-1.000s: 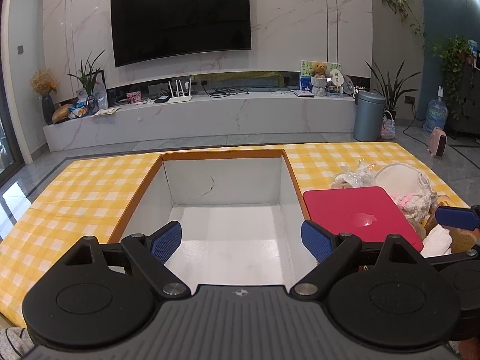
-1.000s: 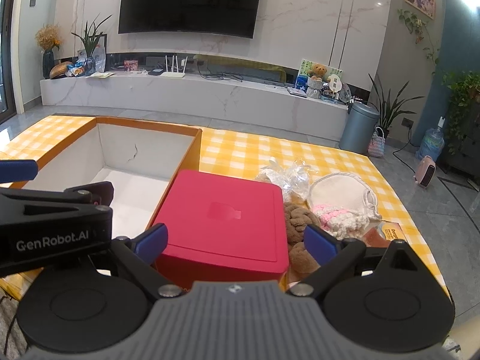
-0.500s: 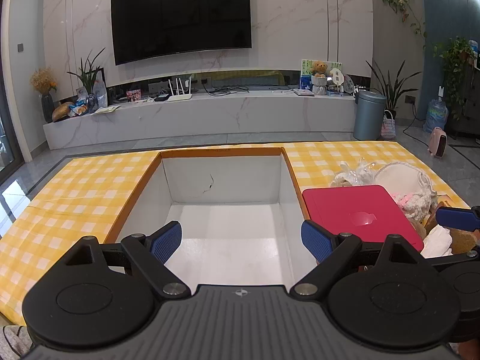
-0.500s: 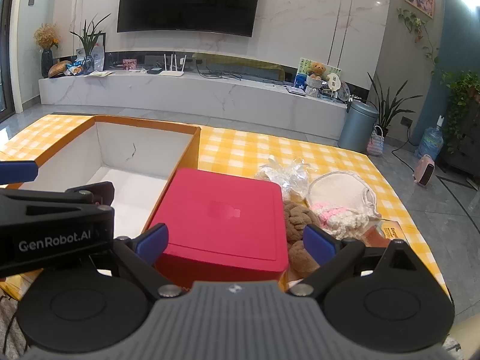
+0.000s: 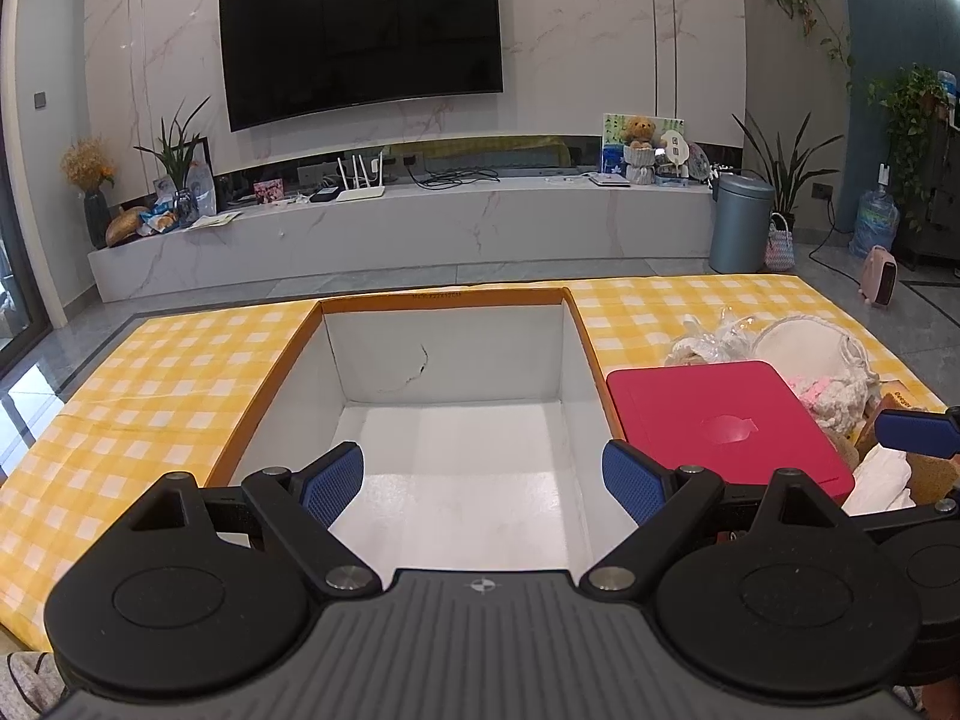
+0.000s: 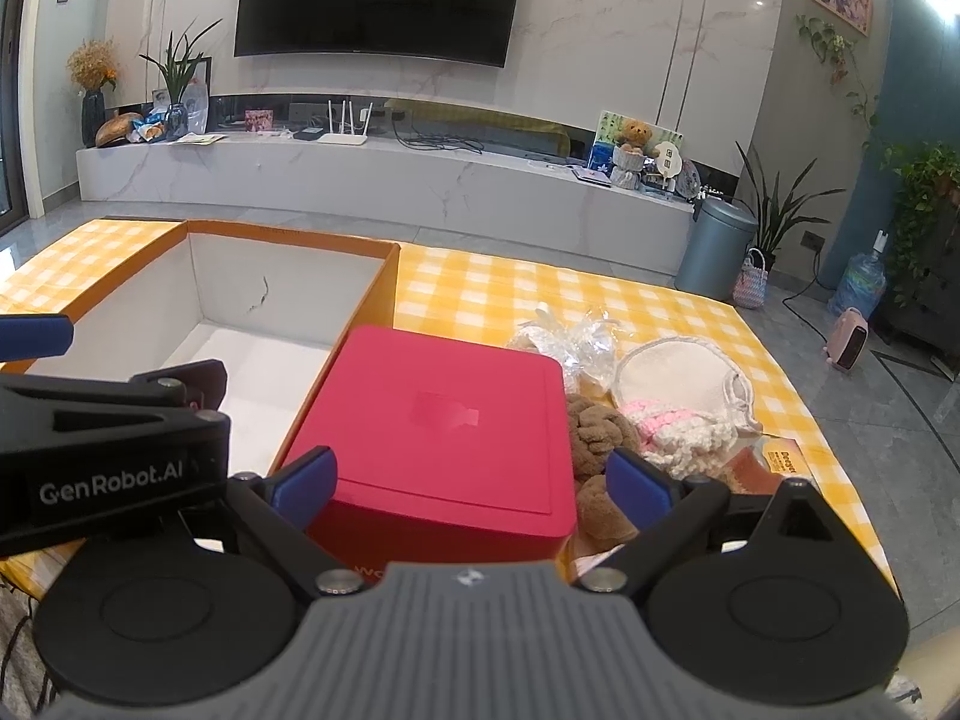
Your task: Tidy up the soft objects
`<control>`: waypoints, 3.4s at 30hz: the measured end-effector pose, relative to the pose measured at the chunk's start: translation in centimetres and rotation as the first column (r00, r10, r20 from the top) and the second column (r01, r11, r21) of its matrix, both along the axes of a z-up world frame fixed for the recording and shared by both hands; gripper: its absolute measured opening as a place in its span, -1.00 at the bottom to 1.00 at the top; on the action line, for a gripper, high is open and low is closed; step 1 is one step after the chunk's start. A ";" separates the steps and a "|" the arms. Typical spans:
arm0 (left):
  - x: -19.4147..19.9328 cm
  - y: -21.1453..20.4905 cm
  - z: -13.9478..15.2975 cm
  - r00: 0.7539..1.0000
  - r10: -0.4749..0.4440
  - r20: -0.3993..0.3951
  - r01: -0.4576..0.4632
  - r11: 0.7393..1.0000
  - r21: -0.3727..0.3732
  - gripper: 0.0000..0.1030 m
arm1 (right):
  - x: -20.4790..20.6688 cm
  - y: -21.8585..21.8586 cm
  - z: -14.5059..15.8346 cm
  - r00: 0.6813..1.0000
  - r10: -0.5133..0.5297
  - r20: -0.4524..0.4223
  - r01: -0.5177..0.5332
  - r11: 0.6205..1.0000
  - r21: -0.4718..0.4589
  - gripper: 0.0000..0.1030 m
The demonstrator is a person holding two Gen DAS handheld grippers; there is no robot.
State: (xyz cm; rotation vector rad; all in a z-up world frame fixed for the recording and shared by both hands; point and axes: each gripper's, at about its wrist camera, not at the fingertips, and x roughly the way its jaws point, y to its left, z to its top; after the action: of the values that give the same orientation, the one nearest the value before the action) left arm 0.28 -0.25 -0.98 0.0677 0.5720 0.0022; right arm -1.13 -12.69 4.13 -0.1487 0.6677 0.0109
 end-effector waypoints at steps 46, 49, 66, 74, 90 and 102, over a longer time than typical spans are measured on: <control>3.0 -11.9 4.5 0.941 -0.300 -0.155 0.303 0.953 -0.005 1.00 | 3.5 -21.9 -3.7 0.915 -0.402 -0.015 0.393 0.886 0.245 0.95; 4.5 -13.8 4.4 0.926 -0.320 -0.199 0.325 0.946 -0.012 1.00 | 3.9 -22.9 -4.1 0.892 -0.452 -0.014 0.441 0.862 0.249 0.95; 13.6 -23.8 -1.4 0.816 -0.232 -0.530 0.377 0.908 0.182 0.97 | 3.3 -27.6 -5.6 0.848 -0.515 -0.127 0.509 0.726 0.463 0.95; 17.7 -23.2 -2.6 0.753 -0.158 -0.639 0.165 0.985 -0.050 0.83 | 3.1 -27.3 -5.3 0.871 -0.479 -0.111 0.473 0.752 0.460 0.95; 23.2 -23.7 -9.2 0.503 0.023 -0.864 -0.141 0.988 -0.056 0.54 | 3.1 -27.2 -5.5 0.878 -0.462 -0.122 0.464 0.764 0.447 0.95; 21.8 -24.2 -7.3 0.568 0.001 -0.823 -0.032 0.999 -0.021 0.05 | 3.0 -27.5 -5.7 0.875 -0.465 -0.138 0.473 0.755 0.455 0.95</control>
State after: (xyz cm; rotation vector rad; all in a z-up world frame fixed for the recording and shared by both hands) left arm 22.11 -24.44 -8.28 0.0246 1.5390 -0.0229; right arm 1.92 -40.18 -1.52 0.5060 0.6862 -0.3106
